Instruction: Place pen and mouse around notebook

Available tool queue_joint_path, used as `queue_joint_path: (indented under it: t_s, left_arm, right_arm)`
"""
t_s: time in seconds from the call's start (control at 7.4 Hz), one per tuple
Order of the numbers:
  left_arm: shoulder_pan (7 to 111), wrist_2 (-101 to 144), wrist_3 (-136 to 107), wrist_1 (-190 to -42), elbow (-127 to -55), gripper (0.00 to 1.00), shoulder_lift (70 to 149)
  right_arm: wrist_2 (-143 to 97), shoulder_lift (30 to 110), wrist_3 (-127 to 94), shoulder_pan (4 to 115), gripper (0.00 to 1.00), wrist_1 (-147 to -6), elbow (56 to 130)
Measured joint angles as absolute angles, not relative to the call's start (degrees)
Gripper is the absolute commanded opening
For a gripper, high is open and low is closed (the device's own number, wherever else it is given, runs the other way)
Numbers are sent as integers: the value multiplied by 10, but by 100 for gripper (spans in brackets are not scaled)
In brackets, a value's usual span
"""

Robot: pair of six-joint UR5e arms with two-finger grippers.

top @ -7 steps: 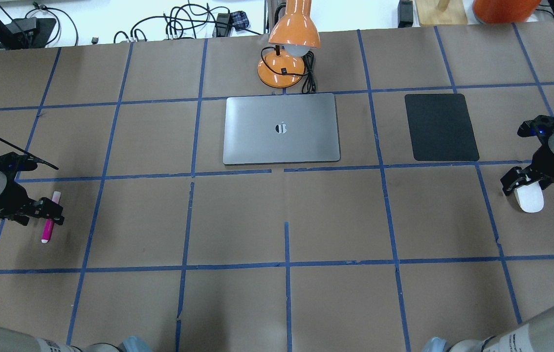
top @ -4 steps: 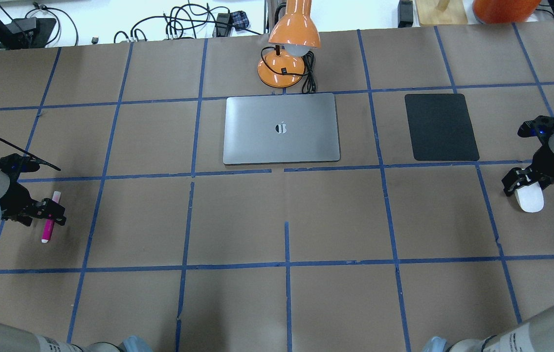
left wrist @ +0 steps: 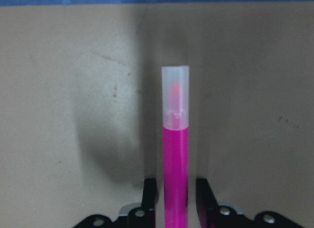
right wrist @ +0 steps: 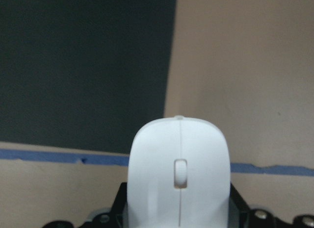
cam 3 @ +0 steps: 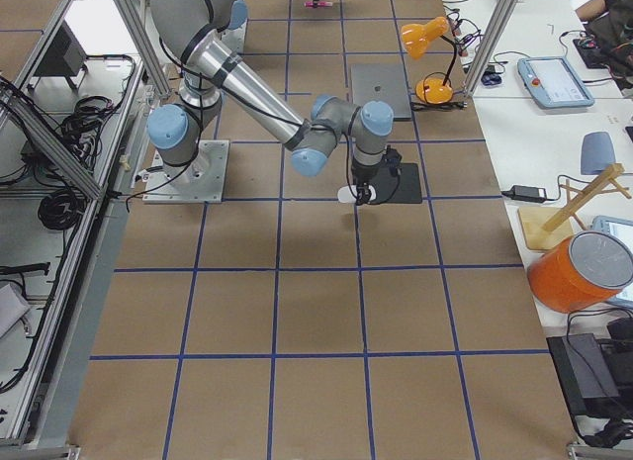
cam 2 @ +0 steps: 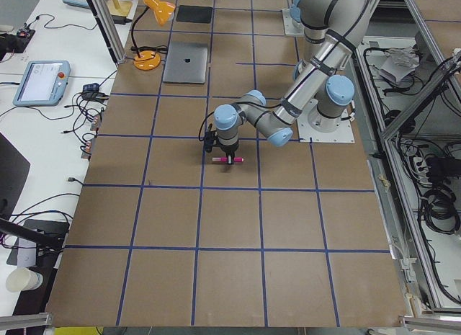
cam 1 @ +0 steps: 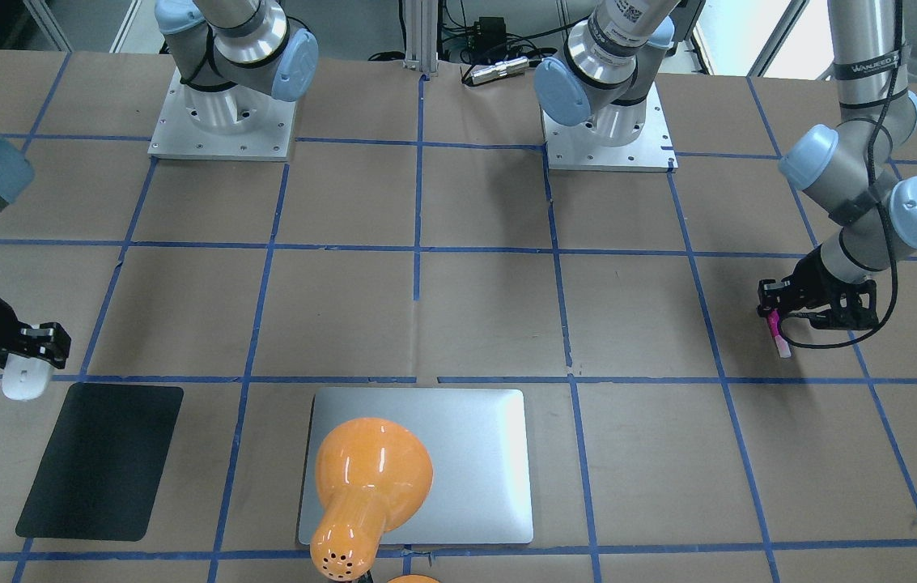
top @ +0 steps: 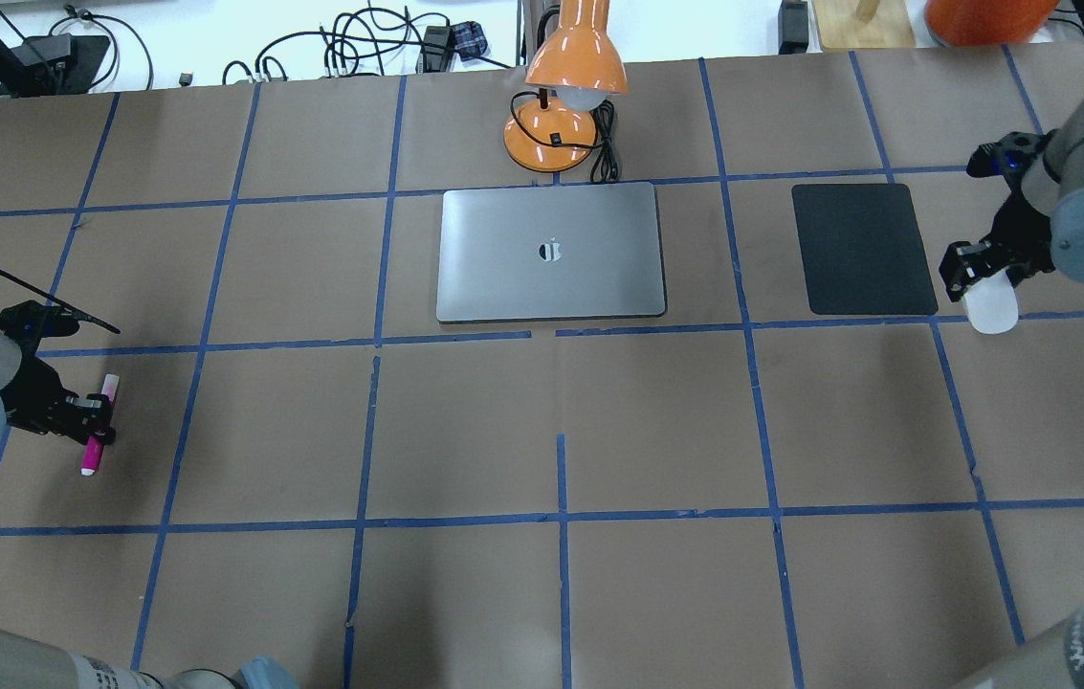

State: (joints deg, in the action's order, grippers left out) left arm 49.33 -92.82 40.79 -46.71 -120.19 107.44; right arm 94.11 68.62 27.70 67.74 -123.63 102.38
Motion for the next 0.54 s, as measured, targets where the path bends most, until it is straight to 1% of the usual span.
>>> queue_joint_path:
  t_s: [0.14,0.27,0.54]
  left_arm:
    - [496,-928,397,-469,-1201,0,1069]
    - [498,-929,387,-471,-1201,0,1065]
    - [501,-929,377,-474,-1199,0,1061]
  right_arm:
    - [939,661,235,721,9,-1231,990]
    - [937,629,207,749,10,-1232,962]
    - [931,575,193,764,10,-1236,925]
